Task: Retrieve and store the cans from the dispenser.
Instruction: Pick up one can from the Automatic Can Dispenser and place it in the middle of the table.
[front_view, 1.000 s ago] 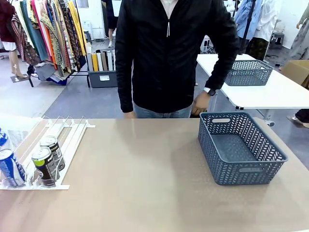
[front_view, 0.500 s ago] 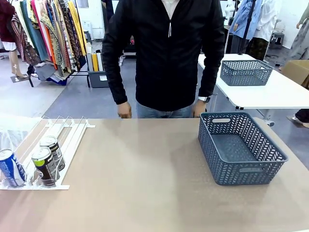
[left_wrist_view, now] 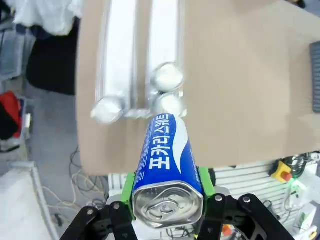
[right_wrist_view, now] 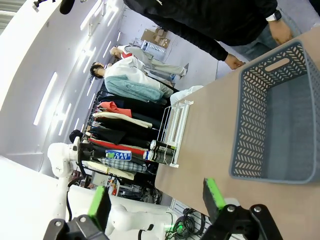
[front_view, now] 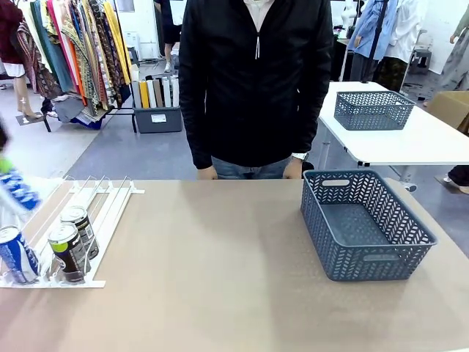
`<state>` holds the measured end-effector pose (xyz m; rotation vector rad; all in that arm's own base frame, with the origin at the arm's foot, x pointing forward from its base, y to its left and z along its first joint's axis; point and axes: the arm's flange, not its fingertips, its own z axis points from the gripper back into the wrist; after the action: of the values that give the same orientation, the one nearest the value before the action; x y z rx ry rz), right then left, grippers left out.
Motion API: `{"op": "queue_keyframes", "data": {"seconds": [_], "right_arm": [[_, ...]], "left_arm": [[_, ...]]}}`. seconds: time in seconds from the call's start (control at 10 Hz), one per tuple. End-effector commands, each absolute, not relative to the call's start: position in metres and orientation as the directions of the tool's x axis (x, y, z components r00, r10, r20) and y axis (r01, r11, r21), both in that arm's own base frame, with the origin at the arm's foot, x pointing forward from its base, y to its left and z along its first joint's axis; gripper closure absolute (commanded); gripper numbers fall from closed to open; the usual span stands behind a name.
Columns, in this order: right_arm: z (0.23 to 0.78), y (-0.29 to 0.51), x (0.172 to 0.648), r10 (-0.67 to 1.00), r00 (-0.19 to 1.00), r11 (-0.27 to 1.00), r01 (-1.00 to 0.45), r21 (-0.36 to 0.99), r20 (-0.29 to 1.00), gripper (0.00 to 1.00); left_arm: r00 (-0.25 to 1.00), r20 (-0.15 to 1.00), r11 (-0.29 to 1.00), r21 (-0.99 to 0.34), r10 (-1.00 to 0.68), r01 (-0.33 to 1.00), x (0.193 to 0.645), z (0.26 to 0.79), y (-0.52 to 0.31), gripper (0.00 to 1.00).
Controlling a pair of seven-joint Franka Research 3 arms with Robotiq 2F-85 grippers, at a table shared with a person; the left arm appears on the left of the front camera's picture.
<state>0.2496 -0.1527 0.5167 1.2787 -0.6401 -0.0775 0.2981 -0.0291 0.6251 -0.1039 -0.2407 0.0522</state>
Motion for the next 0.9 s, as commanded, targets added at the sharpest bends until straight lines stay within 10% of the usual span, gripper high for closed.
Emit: {"op": "queue_keyframes", "data": {"seconds": [0.0,0.8], "right_arm": [[0.519,-0.152,0.252,-0.405,0.808,0.300,-0.324,0.897,0.427,0.00],[0.519,-0.152,0.252,-0.405,0.808,0.300,-0.324,0.897,0.427,0.00]], "left_arm": [[0.957,0.276,0.989,-0.093,-0.085,0.115,0.362,0.611,-0.130,1.00],[0.924,0.036,0.924,0.061,-0.380,0.377,0.416,0.426,-0.429,1.00]]}}
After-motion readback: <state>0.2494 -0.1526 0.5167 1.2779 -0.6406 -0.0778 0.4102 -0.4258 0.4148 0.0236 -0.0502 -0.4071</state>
